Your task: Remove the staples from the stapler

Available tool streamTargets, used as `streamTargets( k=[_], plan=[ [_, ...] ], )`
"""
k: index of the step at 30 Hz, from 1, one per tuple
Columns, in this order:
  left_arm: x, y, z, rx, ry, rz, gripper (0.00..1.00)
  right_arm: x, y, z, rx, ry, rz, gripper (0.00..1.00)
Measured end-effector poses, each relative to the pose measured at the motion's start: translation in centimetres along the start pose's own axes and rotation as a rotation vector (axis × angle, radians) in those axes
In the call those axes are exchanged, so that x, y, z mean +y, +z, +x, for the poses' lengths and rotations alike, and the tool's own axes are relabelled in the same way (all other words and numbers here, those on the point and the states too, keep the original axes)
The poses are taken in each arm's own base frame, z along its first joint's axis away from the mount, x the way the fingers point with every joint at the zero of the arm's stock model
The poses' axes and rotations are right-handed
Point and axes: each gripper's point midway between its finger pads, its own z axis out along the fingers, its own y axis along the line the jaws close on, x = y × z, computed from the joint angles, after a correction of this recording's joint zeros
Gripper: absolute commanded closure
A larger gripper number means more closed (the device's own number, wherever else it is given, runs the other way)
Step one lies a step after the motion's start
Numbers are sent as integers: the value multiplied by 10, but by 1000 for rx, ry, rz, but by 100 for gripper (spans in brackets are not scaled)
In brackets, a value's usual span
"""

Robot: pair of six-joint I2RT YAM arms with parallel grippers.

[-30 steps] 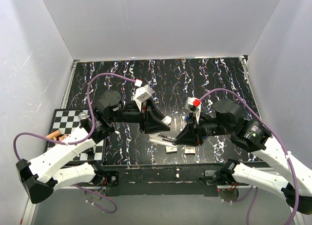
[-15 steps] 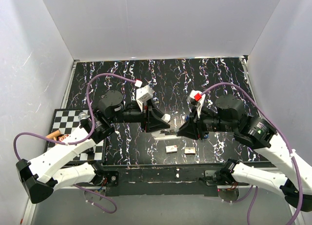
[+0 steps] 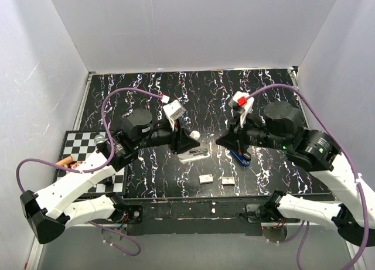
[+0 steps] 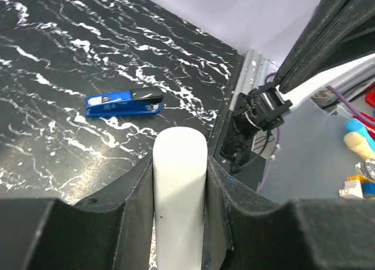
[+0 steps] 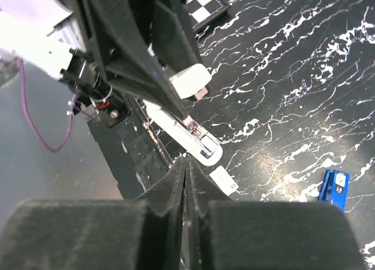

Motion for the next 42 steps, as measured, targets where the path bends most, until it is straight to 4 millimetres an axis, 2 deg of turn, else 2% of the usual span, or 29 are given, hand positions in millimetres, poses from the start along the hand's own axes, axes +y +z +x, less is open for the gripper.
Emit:
streamTargets(
  k=[4,10,17,28,36,42],
  plan=[
    [13,-1,0,1,-19,-79,100,-15,20,-2,33,16,61,99],
    [34,-4,-5,-25,-55,-212,100,-40,64,7,96,55,143,99],
    [59,-5,-8,-54,-91,-336,100,-62,97,6,43,77,185,99],
    [112,-5,-5,-119,-172,-449,100,-124,144,25,-21,178,234,99],
    [140,2,11,-109,-234,-466,100,-131,177,25,-46,184,162,99],
    [148,1,9,-123,-254,-469,100,-134,196,32,-43,203,122,99]
  ],
)
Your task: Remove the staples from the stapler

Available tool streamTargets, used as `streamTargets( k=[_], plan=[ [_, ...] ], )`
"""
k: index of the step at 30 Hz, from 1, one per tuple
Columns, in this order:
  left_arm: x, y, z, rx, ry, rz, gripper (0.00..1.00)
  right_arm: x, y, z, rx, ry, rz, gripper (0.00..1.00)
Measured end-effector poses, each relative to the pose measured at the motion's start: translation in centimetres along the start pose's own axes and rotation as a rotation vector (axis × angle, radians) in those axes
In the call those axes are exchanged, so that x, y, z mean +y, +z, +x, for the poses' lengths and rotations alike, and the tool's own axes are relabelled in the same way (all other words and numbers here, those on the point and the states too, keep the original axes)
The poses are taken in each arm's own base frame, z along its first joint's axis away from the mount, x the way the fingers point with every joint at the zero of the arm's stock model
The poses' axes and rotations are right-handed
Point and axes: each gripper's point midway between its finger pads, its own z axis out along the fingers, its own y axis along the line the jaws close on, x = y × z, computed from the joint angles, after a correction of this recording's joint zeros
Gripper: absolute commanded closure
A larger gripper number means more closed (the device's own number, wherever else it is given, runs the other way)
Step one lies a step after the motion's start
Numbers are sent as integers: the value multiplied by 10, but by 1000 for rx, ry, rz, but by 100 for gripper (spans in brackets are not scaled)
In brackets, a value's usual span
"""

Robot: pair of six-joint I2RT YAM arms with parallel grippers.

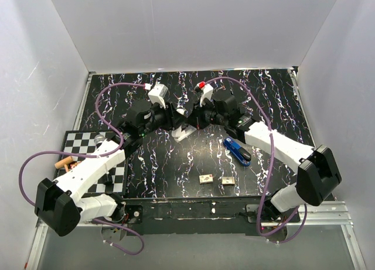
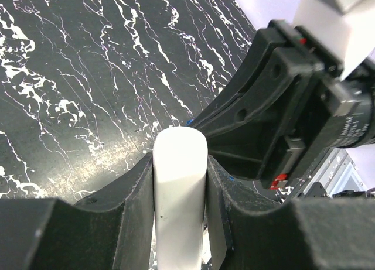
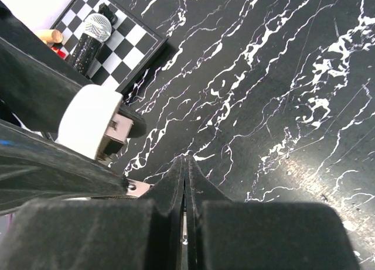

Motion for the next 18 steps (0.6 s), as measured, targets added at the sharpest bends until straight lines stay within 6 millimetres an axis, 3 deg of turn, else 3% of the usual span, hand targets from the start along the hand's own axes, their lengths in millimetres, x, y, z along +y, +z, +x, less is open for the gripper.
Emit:
streamTargets(
  k=[7,18],
  plan=[
    [3,4,-3,-15,-20,-5,100,-3,9,20,16,42,-26,99],
    [29,26,17,5,-81,-93,100,-4,12,44,31,102,-60,99]
  ],
)
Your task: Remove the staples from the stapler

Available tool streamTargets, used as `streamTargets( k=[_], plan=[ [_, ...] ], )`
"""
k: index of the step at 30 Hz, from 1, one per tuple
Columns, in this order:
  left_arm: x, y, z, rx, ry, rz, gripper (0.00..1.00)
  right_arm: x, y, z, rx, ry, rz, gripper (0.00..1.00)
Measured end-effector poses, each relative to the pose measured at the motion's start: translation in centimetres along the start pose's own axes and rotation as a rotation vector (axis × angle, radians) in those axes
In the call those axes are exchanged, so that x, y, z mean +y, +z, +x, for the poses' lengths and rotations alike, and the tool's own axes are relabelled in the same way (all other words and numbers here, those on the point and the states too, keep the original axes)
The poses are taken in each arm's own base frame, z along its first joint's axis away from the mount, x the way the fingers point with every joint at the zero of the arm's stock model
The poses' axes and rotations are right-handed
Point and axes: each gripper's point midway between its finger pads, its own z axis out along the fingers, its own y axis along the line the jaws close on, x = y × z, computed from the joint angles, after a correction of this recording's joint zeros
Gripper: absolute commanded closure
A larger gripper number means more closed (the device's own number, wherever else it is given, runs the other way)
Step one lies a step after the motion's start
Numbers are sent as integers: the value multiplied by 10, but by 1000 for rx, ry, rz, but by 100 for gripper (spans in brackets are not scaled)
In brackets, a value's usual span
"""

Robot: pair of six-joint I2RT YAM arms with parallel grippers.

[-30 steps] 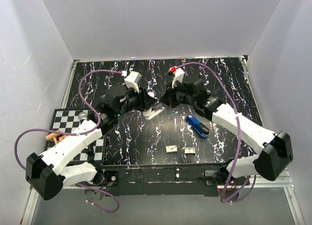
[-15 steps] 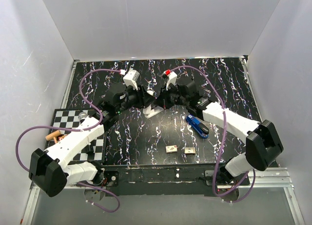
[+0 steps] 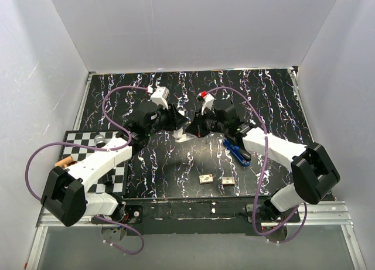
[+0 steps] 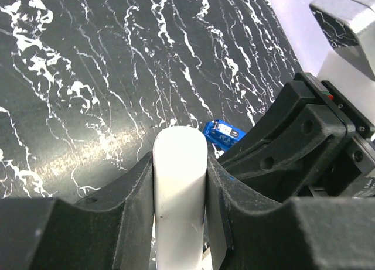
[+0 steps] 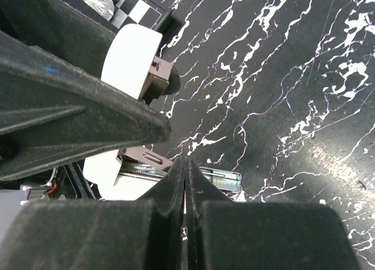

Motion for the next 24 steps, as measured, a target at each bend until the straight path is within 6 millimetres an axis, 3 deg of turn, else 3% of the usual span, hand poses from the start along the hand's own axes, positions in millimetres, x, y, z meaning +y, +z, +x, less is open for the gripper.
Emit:
streamTargets(
  k=[5,24],
  plan=[
    [10,4,5,-6,-18,-43,100,-2,2,12,14,26,-9,99],
    [25,5,-2,-53,-37,-127,100,2,23,15,-15,103,-88,99]
  ],
)
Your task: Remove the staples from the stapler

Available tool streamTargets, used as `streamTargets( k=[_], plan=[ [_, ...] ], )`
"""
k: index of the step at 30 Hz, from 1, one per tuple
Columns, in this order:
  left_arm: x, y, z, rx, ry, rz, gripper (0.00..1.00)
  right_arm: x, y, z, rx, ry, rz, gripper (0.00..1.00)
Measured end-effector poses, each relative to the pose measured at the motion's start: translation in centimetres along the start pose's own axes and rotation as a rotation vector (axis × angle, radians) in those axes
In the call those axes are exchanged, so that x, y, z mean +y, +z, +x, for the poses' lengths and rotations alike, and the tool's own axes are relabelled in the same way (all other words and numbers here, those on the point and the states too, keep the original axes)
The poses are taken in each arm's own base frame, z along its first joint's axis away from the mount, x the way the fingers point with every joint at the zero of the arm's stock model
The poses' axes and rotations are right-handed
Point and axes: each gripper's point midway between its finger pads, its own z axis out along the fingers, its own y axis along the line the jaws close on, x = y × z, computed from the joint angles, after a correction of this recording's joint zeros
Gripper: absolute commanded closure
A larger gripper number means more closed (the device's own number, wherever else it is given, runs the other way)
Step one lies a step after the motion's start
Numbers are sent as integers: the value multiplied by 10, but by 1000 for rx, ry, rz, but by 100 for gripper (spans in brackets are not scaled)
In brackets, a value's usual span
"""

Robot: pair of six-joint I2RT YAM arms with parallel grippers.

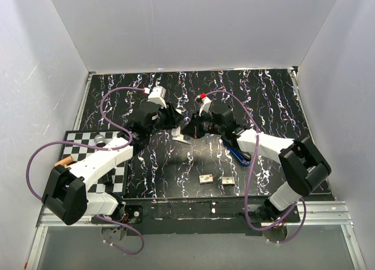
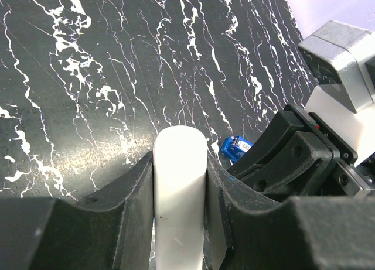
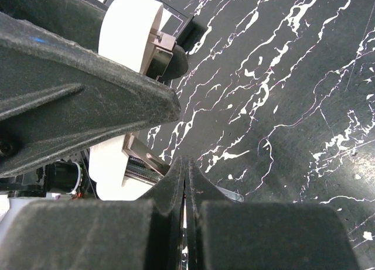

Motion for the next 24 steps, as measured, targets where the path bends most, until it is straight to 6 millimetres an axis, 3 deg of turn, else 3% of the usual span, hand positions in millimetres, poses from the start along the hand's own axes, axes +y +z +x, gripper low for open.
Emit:
streamTargets(
  k=[11,24],
  plan=[
    [11,8,6,9,1,-49,100,-3,7,10,-5,53,-19,99],
    [18,18,3,-24,4,-75,100,11,11,30,46,92,-77,99]
  ],
)
